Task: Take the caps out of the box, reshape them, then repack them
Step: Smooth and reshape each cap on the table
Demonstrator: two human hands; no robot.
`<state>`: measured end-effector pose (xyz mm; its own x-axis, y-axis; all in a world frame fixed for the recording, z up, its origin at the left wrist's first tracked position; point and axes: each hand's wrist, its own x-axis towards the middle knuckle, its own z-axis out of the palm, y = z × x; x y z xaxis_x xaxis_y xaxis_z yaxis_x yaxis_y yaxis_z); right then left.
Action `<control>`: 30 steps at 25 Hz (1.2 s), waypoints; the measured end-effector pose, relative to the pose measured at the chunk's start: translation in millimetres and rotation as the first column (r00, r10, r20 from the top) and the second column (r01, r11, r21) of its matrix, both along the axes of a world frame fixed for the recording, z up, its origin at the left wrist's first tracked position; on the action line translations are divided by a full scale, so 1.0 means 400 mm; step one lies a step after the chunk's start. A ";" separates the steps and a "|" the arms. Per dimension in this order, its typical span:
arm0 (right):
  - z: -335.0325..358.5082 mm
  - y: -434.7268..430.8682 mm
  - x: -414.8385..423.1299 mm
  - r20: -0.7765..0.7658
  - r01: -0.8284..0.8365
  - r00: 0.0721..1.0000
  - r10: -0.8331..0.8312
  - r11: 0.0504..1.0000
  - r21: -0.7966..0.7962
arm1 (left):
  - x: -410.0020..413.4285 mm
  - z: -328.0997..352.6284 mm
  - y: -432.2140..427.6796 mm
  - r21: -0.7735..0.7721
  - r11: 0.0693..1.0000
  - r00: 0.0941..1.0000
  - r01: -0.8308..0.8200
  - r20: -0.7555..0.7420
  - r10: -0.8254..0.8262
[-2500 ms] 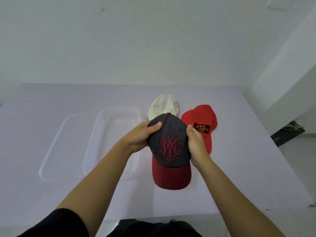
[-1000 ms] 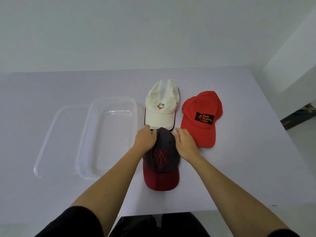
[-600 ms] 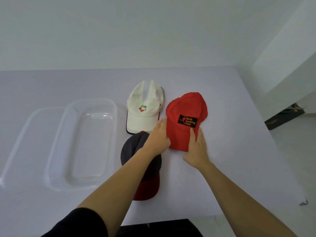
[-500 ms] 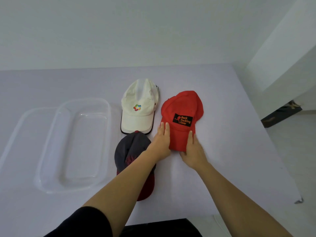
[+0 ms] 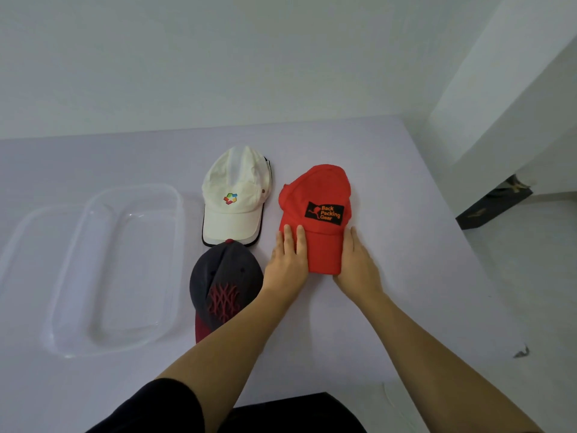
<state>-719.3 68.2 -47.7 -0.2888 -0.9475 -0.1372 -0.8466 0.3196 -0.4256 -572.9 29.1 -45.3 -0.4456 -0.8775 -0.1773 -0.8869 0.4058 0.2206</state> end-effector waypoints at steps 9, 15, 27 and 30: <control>0.051 0.038 0.042 -0.153 -0.053 0.988 0.010 0.958 -0.283 | 0.054 0.091 0.032 0.044 0.989 0.959 -0.141 -0.242 0.148; 0.132 0.068 0.085 0.186 0.099 0.982 -0.041 0.944 -0.315 | 0.054 0.131 0.068 0.114 0.974 0.854 -0.198 -0.468 0.228; 0.174 0.092 0.152 -0.050 -0.046 0.998 0.037 0.981 -0.188 | 0.134 0.117 0.091 -0.002 0.988 0.958 -0.152 -0.248 0.146; 0.159 0.105 0.194 -0.092 -0.149 0.986 0.137 0.978 -0.143 | 0.121 0.103 0.113 -0.146 0.986 0.960 -0.075 -0.278 0.032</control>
